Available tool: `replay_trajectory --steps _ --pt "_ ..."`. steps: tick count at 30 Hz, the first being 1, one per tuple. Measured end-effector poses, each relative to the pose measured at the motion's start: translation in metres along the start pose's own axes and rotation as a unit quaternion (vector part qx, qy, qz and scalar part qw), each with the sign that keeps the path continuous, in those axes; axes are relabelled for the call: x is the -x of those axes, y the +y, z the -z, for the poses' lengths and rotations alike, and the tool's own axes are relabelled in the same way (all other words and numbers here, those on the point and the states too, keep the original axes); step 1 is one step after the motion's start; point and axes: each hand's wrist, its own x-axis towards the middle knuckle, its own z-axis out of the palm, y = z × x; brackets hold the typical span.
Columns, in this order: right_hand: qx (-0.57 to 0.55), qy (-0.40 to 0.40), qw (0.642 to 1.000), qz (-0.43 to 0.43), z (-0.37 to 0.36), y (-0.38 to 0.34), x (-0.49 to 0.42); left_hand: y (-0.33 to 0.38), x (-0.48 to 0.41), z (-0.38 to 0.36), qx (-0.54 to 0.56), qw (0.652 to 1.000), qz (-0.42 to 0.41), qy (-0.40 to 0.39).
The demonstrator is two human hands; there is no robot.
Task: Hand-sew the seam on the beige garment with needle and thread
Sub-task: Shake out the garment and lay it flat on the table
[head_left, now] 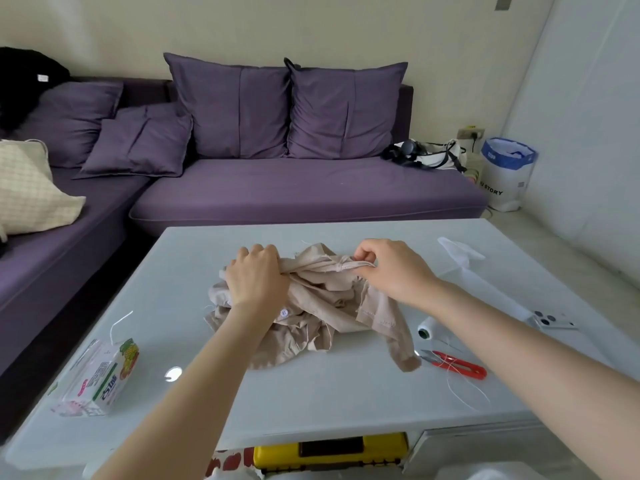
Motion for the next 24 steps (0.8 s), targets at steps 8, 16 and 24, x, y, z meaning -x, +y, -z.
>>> replay_trajectory --steps 8,16,24 --pt "0.1 -0.044 0.994 -0.001 -0.009 -0.004 0.004 0.023 0.008 0.012 0.303 0.951 -0.038 -0.052" --pt "-0.184 0.008 0.981 -0.064 0.005 -0.015 -0.007 0.026 0.02 -0.009 0.379 0.921 0.005 -0.092" --pt "-0.192 -0.008 0.981 0.002 0.026 -0.036 0.006 0.036 0.025 -0.026 0.408 0.909 0.026 -0.08"
